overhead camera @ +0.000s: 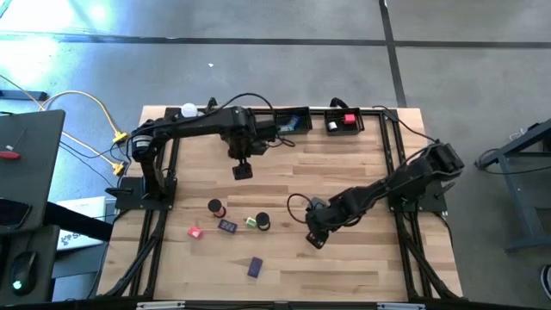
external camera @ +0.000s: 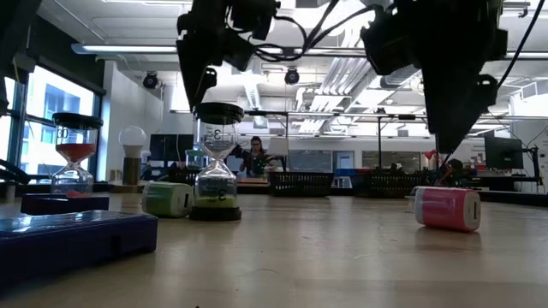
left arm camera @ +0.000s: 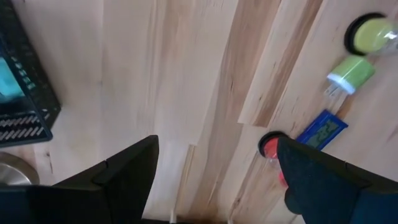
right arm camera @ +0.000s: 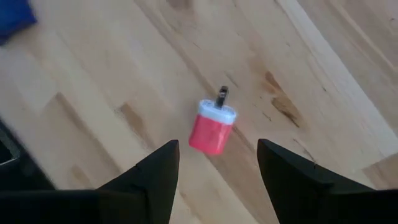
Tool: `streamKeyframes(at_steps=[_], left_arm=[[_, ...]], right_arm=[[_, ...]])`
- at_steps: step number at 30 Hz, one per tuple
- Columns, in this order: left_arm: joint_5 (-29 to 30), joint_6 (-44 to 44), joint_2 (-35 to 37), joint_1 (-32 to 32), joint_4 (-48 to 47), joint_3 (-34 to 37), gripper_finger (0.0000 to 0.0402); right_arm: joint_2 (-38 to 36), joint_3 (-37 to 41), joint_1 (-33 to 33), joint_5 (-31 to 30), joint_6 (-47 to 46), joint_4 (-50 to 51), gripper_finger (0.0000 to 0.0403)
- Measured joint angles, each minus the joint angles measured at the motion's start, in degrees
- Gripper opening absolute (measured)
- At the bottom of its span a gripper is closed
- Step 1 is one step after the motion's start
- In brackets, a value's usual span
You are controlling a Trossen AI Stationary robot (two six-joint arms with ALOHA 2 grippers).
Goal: Pick & Place Office items
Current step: Put the pink white charger adapter into the right black bin
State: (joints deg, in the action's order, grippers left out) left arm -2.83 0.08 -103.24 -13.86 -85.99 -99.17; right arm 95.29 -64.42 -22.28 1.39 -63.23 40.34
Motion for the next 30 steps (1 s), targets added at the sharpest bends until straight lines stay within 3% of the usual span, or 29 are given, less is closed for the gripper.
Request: streamKeyframes(at_steps=[9,15,30], left_arm=[[0.0,-0.6,0.0,0.0,0.2,2.2,0.0319],[0.0,-1.0,0.0,0.0,0.3,2.2,0.0319],[0.1,-2.7,0.0,0.1,0.9,2.3,0.0319]], right_arm=[[2.8,0.0,-0.2,-1.7,-0.1,-1.2,0.0205],[2.7,0.0,-0.6,-6.8,0.6,-1.3,0.0205],[7.1,-0.1,-2.2,-4.2,0.3,-6.3,0.0205]])
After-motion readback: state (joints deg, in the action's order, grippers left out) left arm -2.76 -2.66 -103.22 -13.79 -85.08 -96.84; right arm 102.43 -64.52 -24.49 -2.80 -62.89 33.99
